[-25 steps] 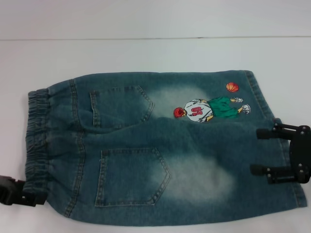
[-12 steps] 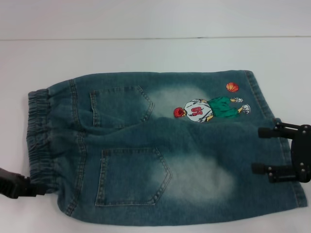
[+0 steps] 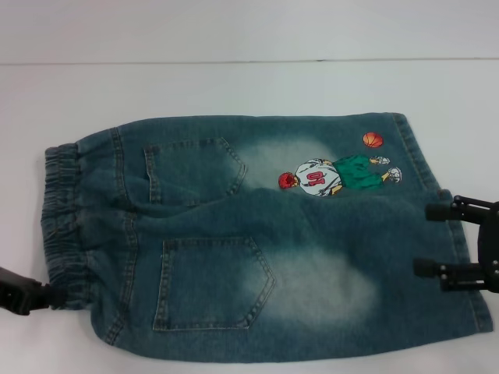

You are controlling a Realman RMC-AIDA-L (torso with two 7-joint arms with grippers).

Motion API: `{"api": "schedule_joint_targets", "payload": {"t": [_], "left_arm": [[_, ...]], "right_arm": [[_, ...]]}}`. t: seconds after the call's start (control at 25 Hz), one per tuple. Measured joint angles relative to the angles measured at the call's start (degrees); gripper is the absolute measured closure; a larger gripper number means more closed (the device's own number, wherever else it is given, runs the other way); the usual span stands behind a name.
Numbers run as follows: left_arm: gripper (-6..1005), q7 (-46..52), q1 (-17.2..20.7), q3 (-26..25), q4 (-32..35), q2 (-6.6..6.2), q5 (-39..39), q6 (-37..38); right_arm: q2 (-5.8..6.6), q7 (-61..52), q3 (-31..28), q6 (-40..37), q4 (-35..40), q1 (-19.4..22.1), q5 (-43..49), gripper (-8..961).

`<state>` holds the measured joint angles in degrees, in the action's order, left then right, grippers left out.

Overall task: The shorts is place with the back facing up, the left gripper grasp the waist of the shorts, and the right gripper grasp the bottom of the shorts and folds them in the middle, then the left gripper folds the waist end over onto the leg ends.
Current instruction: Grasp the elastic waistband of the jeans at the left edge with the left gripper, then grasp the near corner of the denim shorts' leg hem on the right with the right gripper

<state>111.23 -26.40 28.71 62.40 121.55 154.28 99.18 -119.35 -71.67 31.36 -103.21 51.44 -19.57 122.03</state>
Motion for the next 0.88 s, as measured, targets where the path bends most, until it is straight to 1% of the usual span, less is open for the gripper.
{"api": "schedule_joint_targets", "payload": {"t": [0.16, 0.2, 0.36, 0.56, 0.76, 0.88], "left_arm": [[928, -0.1, -0.2, 0.0, 0.0, 0.00, -0.2, -0.1], [932, -0.1, -0.4, 0.0, -0.1, 0.00, -0.2, -0.3], [946, 0.0, -1.0, 0.2, -0.3, -0.06, -0.3, -0.5], [949, -0.4, -1.5, 0.3, -1.0, -0.14, -0.4, -0.6], [950, -0.9, -1.6, 0.2, -2.7, -0.36, -0.4, -1.4], [950, -0.9, -1.7, 0.1, -3.2, -0.53, -0.4, -1.5]], "right_arm": [[0.36, -4.6, -0.4, -0.7, 1.9, 0.2, 1.4, 24], [0.50, -6.4, -0.4, -0.8, 3.2, 0.2, 2.4, 24], [0.98, -16.2, -0.2, -4.1, 11.5, -0.9, 10.0, 24], [1.90, -25.9, 0.8, -10.3, 17.9, -5.4, 21.5, 23], [1.77, -30.3, 3.4, -10.4, 19.3, -9.1, 32.1, 26], [1.55, -31.7, 4.2, -10.3, 19.5, -10.7, 36.0, 29]]}}
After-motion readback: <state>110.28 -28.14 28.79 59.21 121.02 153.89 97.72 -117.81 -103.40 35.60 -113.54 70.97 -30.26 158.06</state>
